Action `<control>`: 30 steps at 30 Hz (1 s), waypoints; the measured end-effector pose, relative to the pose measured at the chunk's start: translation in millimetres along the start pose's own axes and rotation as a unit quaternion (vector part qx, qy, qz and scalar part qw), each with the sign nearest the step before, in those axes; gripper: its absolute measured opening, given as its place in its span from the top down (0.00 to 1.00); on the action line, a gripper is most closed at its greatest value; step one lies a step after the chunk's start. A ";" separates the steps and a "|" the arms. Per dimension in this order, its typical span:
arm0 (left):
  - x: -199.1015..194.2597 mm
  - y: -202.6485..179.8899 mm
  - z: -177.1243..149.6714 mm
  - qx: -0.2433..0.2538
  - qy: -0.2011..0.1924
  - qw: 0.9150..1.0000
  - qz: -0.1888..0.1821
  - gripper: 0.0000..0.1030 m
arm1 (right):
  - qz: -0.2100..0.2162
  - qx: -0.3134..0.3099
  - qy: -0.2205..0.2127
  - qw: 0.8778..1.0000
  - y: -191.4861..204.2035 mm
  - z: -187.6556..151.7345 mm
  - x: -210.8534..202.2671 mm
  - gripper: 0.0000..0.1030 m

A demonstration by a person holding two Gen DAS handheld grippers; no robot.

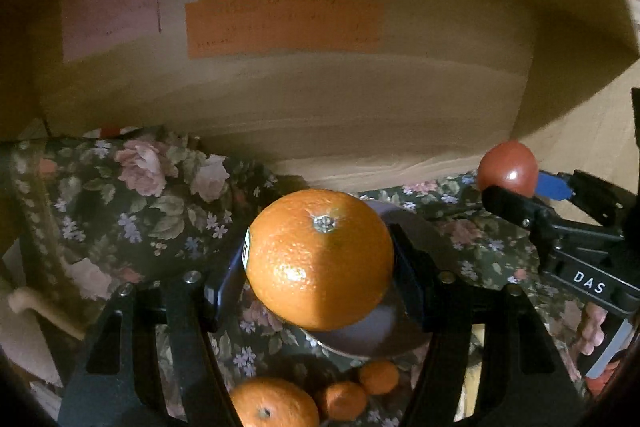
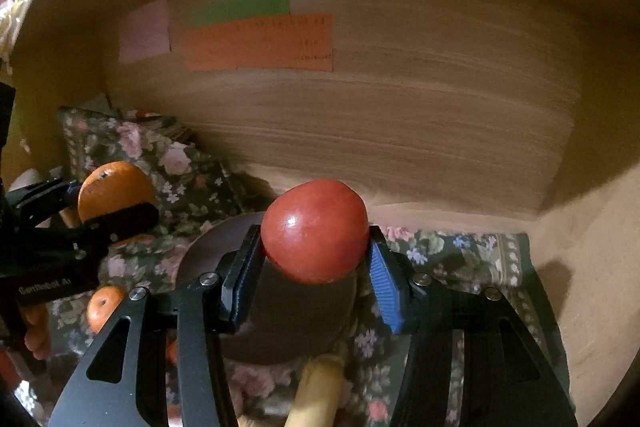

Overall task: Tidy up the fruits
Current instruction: 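Carry the orange and tomato onto the dark plate and open both tools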

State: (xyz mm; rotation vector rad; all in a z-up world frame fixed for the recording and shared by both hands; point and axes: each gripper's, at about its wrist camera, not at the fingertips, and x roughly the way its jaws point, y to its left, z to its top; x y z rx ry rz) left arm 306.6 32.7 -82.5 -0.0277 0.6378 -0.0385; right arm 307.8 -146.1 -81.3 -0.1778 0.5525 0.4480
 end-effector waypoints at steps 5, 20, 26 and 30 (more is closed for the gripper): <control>31.0 4.0 11.0 -0.003 0.020 1.000 0.002 0.36 | -0.003 -0.009 0.020 1.000 -1.5 5.5 25.4 0.54; 110.8 8.1 21.0 0.035 0.146 0.988 -0.023 0.36 | 0.001 -0.038 0.116 0.992 3.8 -7.7 93.9 0.54; 136.6 7.3 15.6 0.054 0.188 0.980 -0.033 0.36 | 0.019 -0.048 0.160 0.986 3.5 -13.7 113.7 0.54; 149.8 5.0 11.1 0.044 0.213 0.975 -0.044 0.36 | 0.032 -0.056 0.186 0.981 4.7 -16.8 123.1 0.54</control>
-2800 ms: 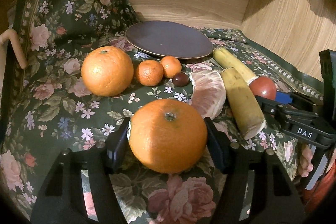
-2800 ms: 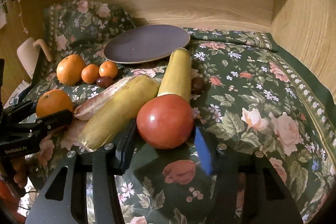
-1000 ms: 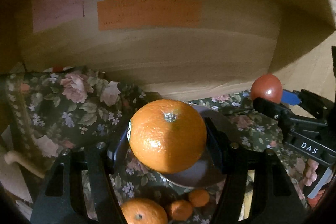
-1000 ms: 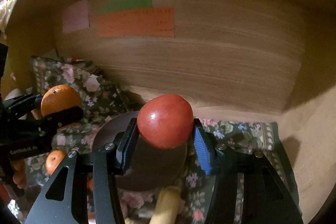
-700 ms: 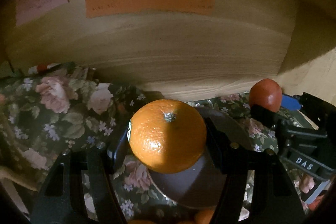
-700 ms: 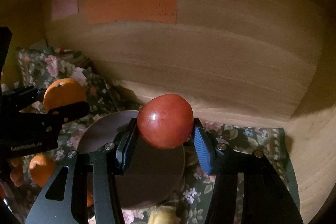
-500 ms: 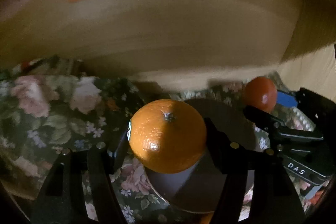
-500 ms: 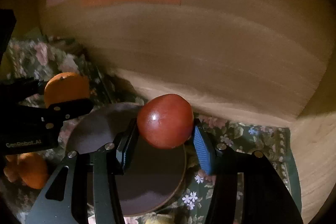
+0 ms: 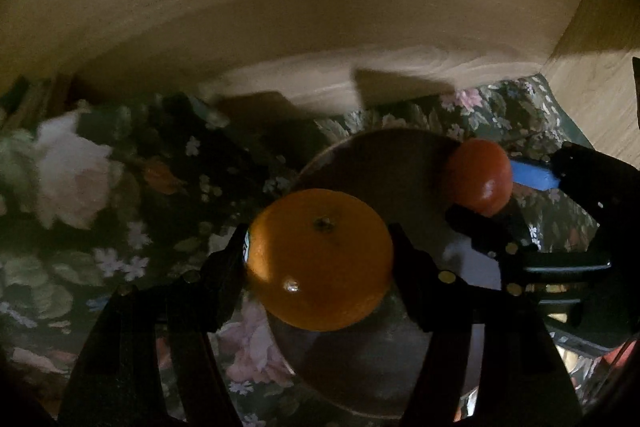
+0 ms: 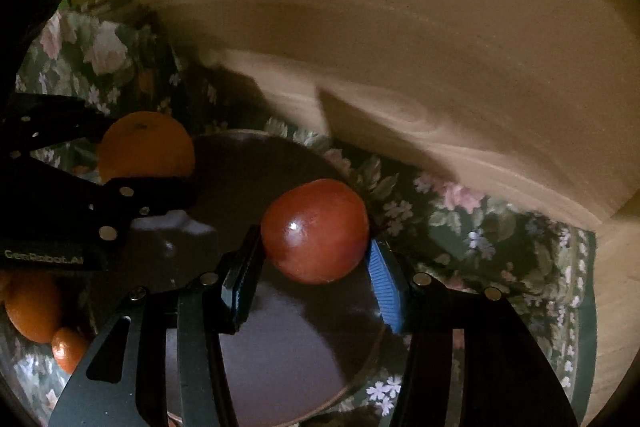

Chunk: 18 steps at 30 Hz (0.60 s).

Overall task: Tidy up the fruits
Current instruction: 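Carry the orange and tomato onto the dark plate and open both tools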

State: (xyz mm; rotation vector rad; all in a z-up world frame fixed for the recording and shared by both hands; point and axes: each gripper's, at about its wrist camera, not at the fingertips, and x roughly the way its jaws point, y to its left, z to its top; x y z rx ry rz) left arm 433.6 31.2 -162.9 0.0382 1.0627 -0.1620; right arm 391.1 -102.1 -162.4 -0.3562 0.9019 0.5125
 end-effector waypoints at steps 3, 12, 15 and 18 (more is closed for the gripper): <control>1.1 -2.4 0.9 0.010 0.000 1.000 -0.001 0.35 | 0.008 -0.008 0.017 1.000 1.2 -0.4 5.4 0.54; -31.1 -7.5 -1.3 0.016 -0.056 0.998 0.022 0.28 | -0.013 -0.014 -0.019 1.000 5.5 0.6 -17.7 0.24; -51.1 -4.1 -13.1 0.006 -0.085 0.996 0.025 0.28 | -0.013 -0.003 -0.039 0.999 4.8 -5.1 -40.5 0.24; -72.0 -5.9 -28.5 0.006 -0.115 0.992 0.041 0.28 | -0.018 0.011 -0.062 0.998 2.5 -11.8 -67.7 0.24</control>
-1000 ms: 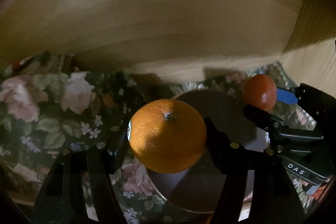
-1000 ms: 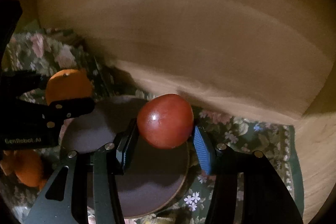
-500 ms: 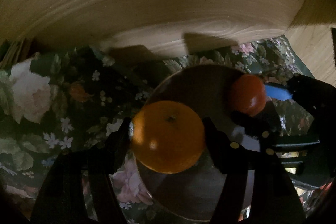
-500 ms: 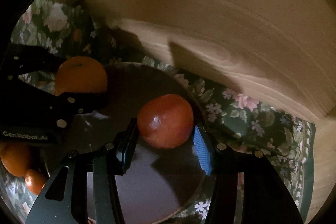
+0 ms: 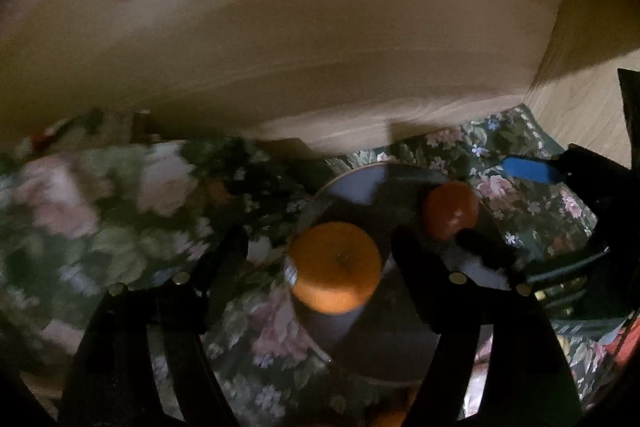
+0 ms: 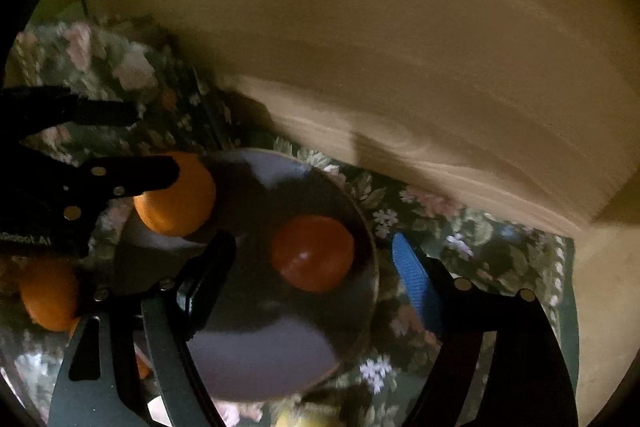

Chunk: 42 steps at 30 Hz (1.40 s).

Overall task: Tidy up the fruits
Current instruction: 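Carry the orange and tomato onto the dark plate and open both tools, then grasp the yellow corn cob upright with the right tool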

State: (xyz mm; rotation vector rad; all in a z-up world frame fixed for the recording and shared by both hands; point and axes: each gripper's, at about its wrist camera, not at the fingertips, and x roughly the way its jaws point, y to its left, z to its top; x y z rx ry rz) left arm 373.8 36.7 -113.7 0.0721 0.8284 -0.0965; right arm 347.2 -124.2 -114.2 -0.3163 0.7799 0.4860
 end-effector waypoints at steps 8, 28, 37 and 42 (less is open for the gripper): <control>-66.2 2.7 -38.6 0.003 -0.071 0.997 0.013 0.13 | -0.020 0.032 -0.050 0.998 5.5 -15.4 -62.9 0.24; -73.9 4.0 -138.6 -0.033 -0.052 0.998 0.004 0.09 | -0.024 0.104 0.023 0.994 5.4 -95.5 -37.3 0.40; -53.1 2.4 -146.9 -0.040 -0.034 0.999 -0.011 0.13 | 0.003 0.110 0.077 0.991 3.8 -99.9 -4.9 0.53; -42.3 3.9 -147.5 -0.045 -0.019 0.999 -0.023 0.27 | 0.021 0.127 0.076 0.989 0.3 -101.2 -1.4 0.56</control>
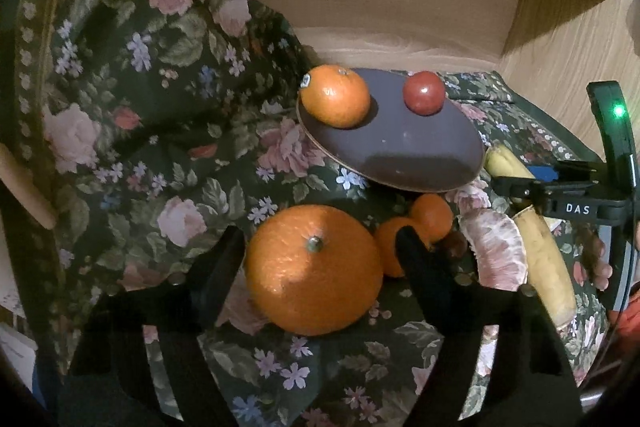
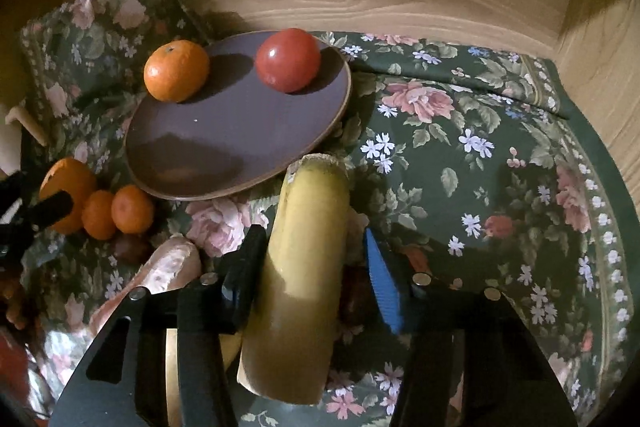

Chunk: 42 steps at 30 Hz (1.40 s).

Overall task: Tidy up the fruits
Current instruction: 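Grasp the yellow corn cob upright with the right tool, then grasp the large orange with the left tool while the right tool carries the corn to the plate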

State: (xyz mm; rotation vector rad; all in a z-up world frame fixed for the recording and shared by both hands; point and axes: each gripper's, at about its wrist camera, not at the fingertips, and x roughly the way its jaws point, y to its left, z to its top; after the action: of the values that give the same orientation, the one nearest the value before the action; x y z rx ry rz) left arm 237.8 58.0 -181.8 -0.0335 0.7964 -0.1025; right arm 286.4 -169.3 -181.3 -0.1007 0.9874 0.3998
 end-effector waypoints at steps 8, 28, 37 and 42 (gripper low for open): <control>-0.7 5.7 -2.9 -0.012 -0.004 1.000 -0.003 0.34 | -0.006 -0.017 -0.022 1.000 6.1 -2.1 -7.5 0.67; -27.6 -16.2 0.0 0.028 -0.027 0.999 0.030 0.16 | -0.010 -0.018 -0.118 0.993 9.1 1.5 -69.1 0.70; 3.9 -7.8 -1.8 0.017 -0.001 0.998 0.056 0.28 | 0.003 -0.026 -0.138 0.990 14.8 1.1 -83.2 0.70; 6.2 -3.8 0.0 0.002 -0.005 0.999 0.040 0.33 | 0.010 -0.033 -0.146 0.989 19.7 3.6 -86.9 0.70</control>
State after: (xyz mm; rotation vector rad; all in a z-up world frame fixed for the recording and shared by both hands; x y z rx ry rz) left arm 241.8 53.6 -185.9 0.0011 0.7860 -0.0272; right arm 239.7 -174.8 -105.5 -0.0903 0.6870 0.4517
